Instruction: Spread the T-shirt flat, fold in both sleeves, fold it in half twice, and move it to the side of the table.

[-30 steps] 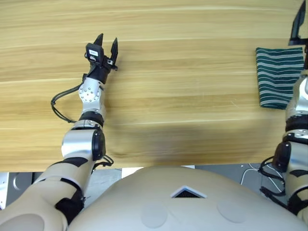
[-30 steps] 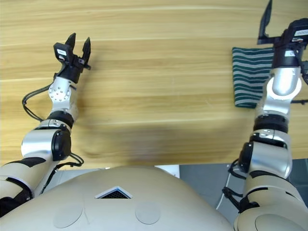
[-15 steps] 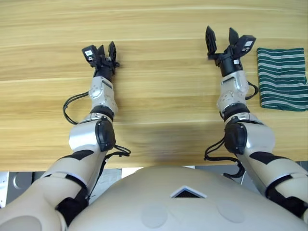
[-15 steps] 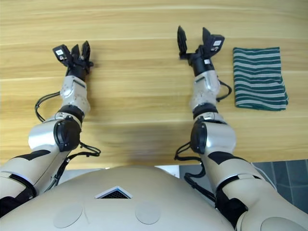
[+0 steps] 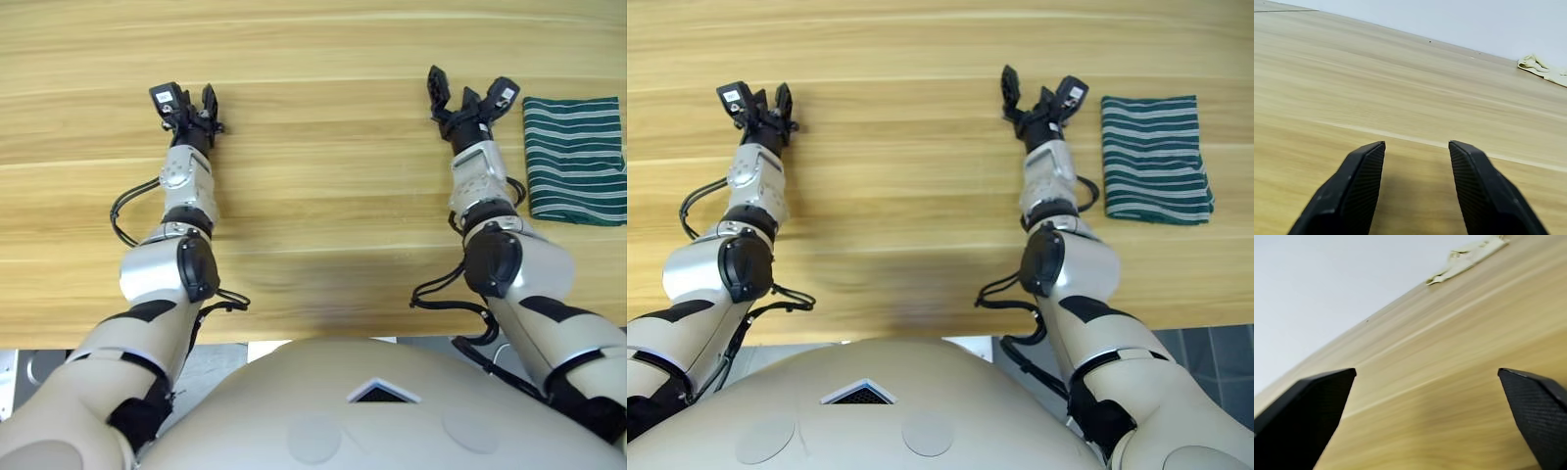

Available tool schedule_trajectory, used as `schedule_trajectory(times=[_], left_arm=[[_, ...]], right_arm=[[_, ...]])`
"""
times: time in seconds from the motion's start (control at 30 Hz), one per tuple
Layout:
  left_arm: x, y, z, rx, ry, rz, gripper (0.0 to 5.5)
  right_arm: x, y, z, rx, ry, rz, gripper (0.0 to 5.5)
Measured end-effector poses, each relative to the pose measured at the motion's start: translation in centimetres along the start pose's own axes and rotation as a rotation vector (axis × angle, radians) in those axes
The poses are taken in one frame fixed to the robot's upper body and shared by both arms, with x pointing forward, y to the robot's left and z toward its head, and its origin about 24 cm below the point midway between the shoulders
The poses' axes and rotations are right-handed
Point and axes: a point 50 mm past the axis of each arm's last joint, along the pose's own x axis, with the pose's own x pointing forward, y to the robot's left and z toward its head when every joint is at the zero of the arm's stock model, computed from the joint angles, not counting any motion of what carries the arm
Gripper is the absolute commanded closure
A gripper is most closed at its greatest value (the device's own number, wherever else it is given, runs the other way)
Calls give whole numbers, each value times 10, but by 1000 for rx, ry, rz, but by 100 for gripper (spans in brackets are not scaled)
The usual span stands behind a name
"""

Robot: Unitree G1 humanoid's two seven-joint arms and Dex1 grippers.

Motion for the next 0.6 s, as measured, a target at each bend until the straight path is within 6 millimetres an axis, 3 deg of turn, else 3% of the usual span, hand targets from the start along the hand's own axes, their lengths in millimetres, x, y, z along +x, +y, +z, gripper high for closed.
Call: schedule_trajectory(times=[0.2, 0.37, 0.6], left_arm=[[0, -1, -1, 5, 1, 11, 307], [3, -14, -1, -31, 1, -22, 307], [3, -11, -2, -56, 14, -8, 307]], right_arm=[[1, -2, 5, 122, -28, 21, 14], [0, -1, 4, 189, -39, 68, 14], [-1, -1, 4, 224, -42, 104, 14]])
